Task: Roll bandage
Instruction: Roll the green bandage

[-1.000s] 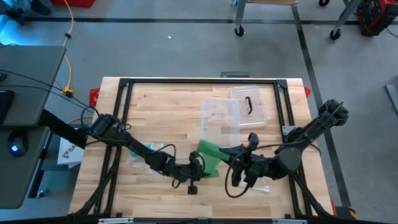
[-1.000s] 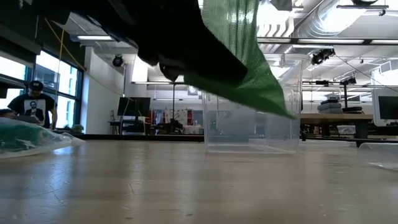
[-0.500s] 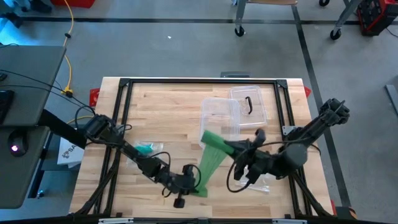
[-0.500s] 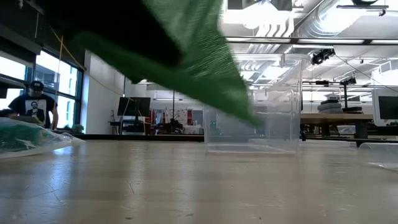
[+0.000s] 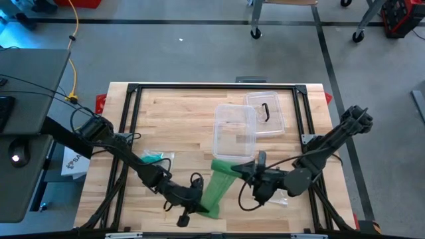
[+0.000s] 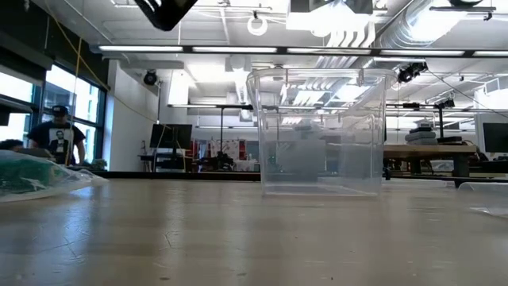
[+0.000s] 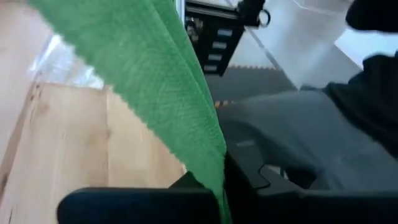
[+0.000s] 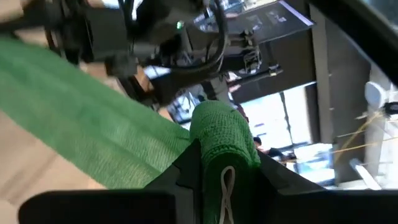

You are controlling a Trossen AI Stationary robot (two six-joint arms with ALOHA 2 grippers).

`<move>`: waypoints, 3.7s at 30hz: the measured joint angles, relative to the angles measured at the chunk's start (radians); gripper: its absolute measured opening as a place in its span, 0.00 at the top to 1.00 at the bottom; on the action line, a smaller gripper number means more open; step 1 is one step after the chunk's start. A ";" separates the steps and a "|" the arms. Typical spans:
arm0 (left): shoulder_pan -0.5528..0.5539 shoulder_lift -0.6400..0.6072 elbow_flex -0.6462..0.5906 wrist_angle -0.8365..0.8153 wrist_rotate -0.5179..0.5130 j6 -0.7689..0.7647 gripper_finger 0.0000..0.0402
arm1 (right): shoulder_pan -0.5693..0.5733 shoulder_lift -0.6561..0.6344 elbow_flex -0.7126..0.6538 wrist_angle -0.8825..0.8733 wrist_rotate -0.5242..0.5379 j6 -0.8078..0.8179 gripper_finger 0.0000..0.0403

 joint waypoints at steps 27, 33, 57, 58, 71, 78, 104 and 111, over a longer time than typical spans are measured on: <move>0.183 0.003 0.000 -0.056 0.185 0.057 0.41 | 0.062 0.060 0.000 0.175 0.115 -0.172 0.83; 0.244 -0.003 0.000 0.012 0.227 0.190 0.41 | 0.066 0.060 0.000 0.177 0.114 -0.093 0.83; 0.323 -0.018 0.000 0.118 -0.048 0.603 0.28 | 0.066 0.061 -0.001 0.183 0.110 0.041 0.83; 0.324 -0.018 0.000 0.123 -0.055 0.609 0.27 | 0.066 0.061 -0.001 0.183 0.110 0.045 0.83; 0.236 -0.139 0.001 -0.021 -0.158 0.506 0.24 | 0.091 0.061 -0.002 0.170 0.182 0.059 0.83; 0.145 -0.210 0.002 0.088 -0.348 0.606 0.24 | 0.092 0.061 -0.002 0.145 0.114 0.116 0.83; 0.196 -0.211 0.002 0.350 -0.109 0.208 0.36 | 0.092 0.061 -0.002 0.117 0.106 0.115 0.83; 0.190 -0.211 0.002 0.320 -0.094 0.245 0.57 | 0.092 0.061 -0.002 0.118 0.103 0.123 0.83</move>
